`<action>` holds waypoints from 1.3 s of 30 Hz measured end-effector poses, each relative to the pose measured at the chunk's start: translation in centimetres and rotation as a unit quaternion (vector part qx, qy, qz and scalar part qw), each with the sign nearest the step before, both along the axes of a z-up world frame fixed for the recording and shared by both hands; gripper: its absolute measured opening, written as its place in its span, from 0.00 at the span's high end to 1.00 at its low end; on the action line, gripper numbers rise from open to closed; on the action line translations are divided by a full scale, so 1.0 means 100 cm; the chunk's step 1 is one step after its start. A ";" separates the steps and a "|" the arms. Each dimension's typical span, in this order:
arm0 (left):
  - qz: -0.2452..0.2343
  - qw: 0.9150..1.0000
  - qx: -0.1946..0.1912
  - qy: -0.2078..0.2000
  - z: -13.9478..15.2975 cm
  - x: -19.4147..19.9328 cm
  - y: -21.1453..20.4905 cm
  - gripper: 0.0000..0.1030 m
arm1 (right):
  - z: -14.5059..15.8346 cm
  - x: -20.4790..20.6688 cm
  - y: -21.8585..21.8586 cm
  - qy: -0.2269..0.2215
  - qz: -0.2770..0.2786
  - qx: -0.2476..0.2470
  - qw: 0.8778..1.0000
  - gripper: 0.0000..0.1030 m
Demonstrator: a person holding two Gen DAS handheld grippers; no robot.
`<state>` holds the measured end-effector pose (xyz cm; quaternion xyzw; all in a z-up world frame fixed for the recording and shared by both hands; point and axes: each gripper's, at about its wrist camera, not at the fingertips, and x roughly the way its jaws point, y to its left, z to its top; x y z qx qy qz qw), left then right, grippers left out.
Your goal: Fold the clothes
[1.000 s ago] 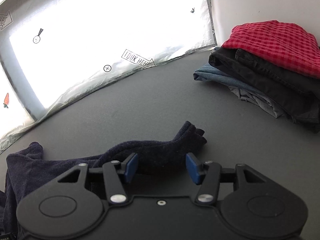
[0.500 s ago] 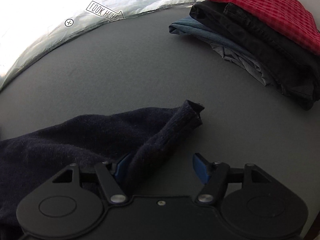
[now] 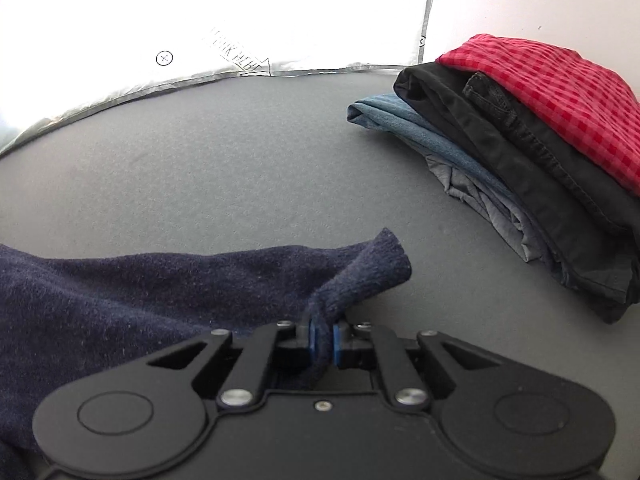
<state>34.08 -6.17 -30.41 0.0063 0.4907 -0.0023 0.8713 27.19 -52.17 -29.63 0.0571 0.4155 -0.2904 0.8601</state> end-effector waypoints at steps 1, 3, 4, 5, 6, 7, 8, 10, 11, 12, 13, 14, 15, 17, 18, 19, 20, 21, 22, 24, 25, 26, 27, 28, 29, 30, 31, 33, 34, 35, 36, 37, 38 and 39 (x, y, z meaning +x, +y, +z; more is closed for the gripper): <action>0.000 1.000 0.000 0.000 0.000 0.000 0.000 0.00 | -0.001 -0.002 -0.010 0.004 -0.009 -0.015 1.000 0.92; 0.001 1.000 0.000 0.001 0.000 0.001 0.000 0.00 | -0.002 -0.007 -0.033 0.013 -0.035 -0.044 0.998 0.92; 0.001 1.000 0.000 0.001 0.000 0.001 0.000 0.00 | -0.003 -0.011 -0.046 0.017 -0.053 -0.057 0.997 0.92; 0.002 1.000 0.000 0.002 0.000 0.001 0.000 0.00 | -0.005 -0.015 -0.059 0.021 -0.072 -0.067 0.995 0.92; 0.002 1.000 0.000 0.002 0.000 0.001 0.000 0.00 | -0.006 -0.019 -0.072 0.024 -0.091 -0.076 0.993 0.92; 0.002 1.000 0.000 0.002 0.000 0.001 0.000 0.00 | -0.008 -0.024 -0.084 0.025 -0.112 -0.079 0.990 0.92; 0.002 1.000 0.000 0.002 0.000 0.001 0.000 0.00 | -0.009 -0.030 -0.097 0.026 -0.132 -0.081 0.988 0.92; 0.003 1.000 0.000 0.003 0.000 0.001 0.000 0.00 | -0.012 -0.040 -0.115 0.025 -0.168 -0.077 0.983 0.93; 0.003 1.000 0.000 0.004 0.000 0.002 0.000 0.00 | -0.014 -0.043 -0.119 0.026 -0.177 -0.077 0.981 0.92; 0.002 1.000 0.000 0.006 0.001 0.002 0.000 0.00 | -0.015 -0.045 -0.121 0.027 -0.177 -0.079 0.981 0.92; 0.002 1.000 0.000 0.008 0.001 0.002 0.000 0.00 | -0.017 -0.046 -0.122 0.030 -0.176 -0.082 0.980 0.91; 0.002 1.000 -0.001 0.009 0.002 0.003 0.001 0.00 | -0.018 -0.044 -0.117 0.041 -0.165 -0.095 0.981 0.91; 0.001 1.000 -0.001 0.011 0.002 0.003 0.001 0.00 | -0.019 -0.041 -0.112 0.051 -0.152 -0.107 0.981 0.91; 0.001 1.000 -0.001 0.014 0.003 0.004 0.001 0.00 | -0.018 -0.039 -0.104 0.056 -0.135 -0.116 0.983 0.79; 0.000 1.000 -0.001 0.016 0.004 0.004 0.002 0.00 | -0.015 -0.040 -0.100 0.053 -0.131 -0.117 0.983 0.71; 0.000 1.000 -0.001 0.018 0.004 0.005 0.002 0.00 | -0.011 -0.041 -0.094 0.046 -0.131 -0.120 0.983 0.56; 0.001 1.000 0.000 0.021 0.006 0.004 0.003 0.00 | -0.004 -0.044 -0.085 0.033 -0.128 -0.124 0.984 0.49; 0.002 1.000 0.001 0.023 0.009 0.004 0.004 0.00 | 0.001 -0.045 -0.076 0.025 -0.120 -0.126 0.984 0.47; 0.003 1.000 0.001 0.020 0.013 0.001 0.006 0.00 | 0.007 -0.047 -0.066 0.017 -0.113 -0.128 0.985 0.44; 0.005 1.000 -0.004 -0.001 0.026 -0.010 0.014 0.00 | 0.016 -0.048 -0.043 0.002 -0.094 -0.128 0.987 0.35; 0.006 1.000 -0.005 -0.012 0.032 -0.016 0.019 0.00 | 0.021 -0.048 -0.031 -0.006 -0.080 -0.127 0.989 0.29; 0.008 1.000 -0.005 -0.024 0.038 -0.022 0.025 0.00 | 0.024 -0.047 -0.019 -0.013 -0.063 -0.122 0.990 0.24; 0.013 0.999 -0.001 -0.036 0.044 -0.029 0.031 0.00 | 0.028 -0.044 -0.006 -0.019 -0.043 -0.113 0.992 0.23; 0.024 0.998 0.006 -0.049 0.050 -0.036 0.038 0.00 | 0.031 -0.041 0.004 -0.024 -0.025 -0.103 0.994 0.21; 0.036 0.997 0.013 -0.062 0.055 -0.042 0.046 0.00 | 0.035 -0.035 0.020 -0.030 0.000 -0.087 0.996 0.19; 0.048 0.996 0.018 -0.068 0.058 -0.046 0.055 0.02 | 0.038 -0.029 0.034 -0.034 0.023 -0.073 0.996 0.18; 0.060 0.996 0.020 -0.070 0.060 -0.049 0.065 0.02 | 0.041 -0.022 0.048 -0.036 0.045 -0.059 0.997 0.16; 0.081 0.994 0.023 -0.067 0.060 -0.050 0.084 0.08 | 0.049 -0.010 0.073 -0.043 0.084 -0.029 0.995 0.12; 0.088 0.994 0.026 -0.063 0.058 -0.050 0.092 0.09 | 0.053 -0.004 0.089 -0.051 0.107 -0.003 0.993 0.08; 0.094 0.993 0.029 -0.058 0.056 -0.051 0.100 0.10 | 0.057 0.002 0.105 -0.060 0.130 0.022 0.989 0.04; 0.100 0.993 0.032 -0.053 0.053 -0.051 0.108 0.12 | 0.061 0.007 0.118 -0.070 0.149 0.050 0.985 0.03; 0.104 0.993 0.034 -0.049 0.050 -0.051 0.114 0.12 | 0.064 0.011 0.130 -0.078 0.167 0.068 0.981 0.01; 0.106 0.993 0.034 -0.043 0.047 -0.050 0.119 0.12 | 0.065 0.015 0.151 -0.087 0.193 0.086 0.973 0.00; 0.105 0.993 0.031 -0.038 0.043 -0.050 0.125 0.12 | 0.063 0.020 0.167 -0.089 0.216 0.097 0.967 0.00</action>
